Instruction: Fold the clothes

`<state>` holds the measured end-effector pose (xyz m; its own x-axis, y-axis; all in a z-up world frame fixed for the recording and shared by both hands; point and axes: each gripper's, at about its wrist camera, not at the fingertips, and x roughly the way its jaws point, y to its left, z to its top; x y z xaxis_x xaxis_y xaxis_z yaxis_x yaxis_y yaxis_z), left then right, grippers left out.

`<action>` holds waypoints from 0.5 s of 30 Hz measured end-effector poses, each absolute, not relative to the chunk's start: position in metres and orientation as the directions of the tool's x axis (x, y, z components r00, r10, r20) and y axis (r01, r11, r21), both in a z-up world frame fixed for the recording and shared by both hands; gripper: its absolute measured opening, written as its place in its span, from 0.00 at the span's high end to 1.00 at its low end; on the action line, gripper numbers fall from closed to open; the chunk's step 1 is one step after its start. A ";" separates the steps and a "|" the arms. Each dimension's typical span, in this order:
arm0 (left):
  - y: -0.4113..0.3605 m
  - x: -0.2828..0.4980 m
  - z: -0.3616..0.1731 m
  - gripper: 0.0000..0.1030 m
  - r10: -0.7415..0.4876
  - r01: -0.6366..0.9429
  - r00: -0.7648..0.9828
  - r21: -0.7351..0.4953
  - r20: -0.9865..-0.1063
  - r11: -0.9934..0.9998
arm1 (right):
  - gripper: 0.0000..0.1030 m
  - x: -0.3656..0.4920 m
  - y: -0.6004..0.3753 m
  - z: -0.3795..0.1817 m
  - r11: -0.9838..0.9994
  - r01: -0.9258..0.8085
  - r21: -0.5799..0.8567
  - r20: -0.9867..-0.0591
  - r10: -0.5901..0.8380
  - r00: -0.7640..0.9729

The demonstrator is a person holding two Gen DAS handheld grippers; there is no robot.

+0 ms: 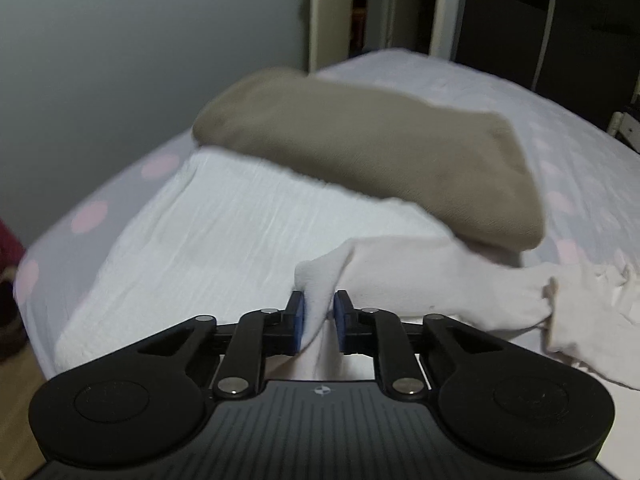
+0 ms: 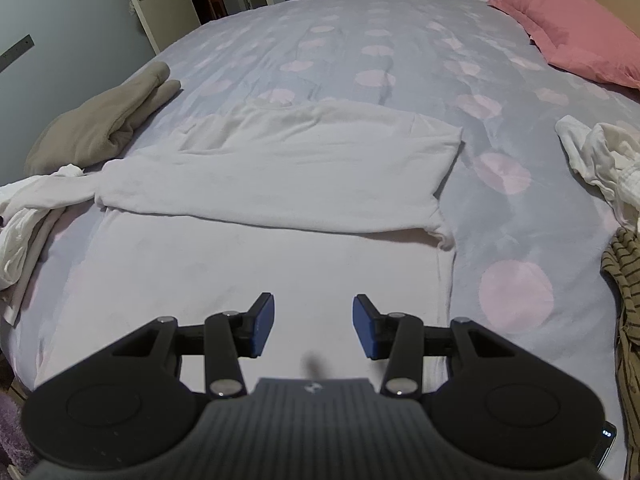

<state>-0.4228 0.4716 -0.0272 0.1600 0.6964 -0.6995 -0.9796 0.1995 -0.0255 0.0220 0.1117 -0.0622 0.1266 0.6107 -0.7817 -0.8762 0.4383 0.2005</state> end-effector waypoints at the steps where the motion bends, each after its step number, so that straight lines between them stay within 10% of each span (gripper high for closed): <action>1: 0.468 -0.419 -0.019 0.88 0.710 -0.977 0.182 -0.040 -0.680 0.211 | 0.54 0.023 0.112 -0.062 0.447 -0.872 0.198 -0.786 0.605 0.131; 15: 0.403 -0.279 0.083 0.88 0.566 -0.753 0.605 -0.171 -0.561 0.636 | 0.54 0.056 0.105 -0.050 0.579 -0.779 0.243 -0.799 0.574 0.178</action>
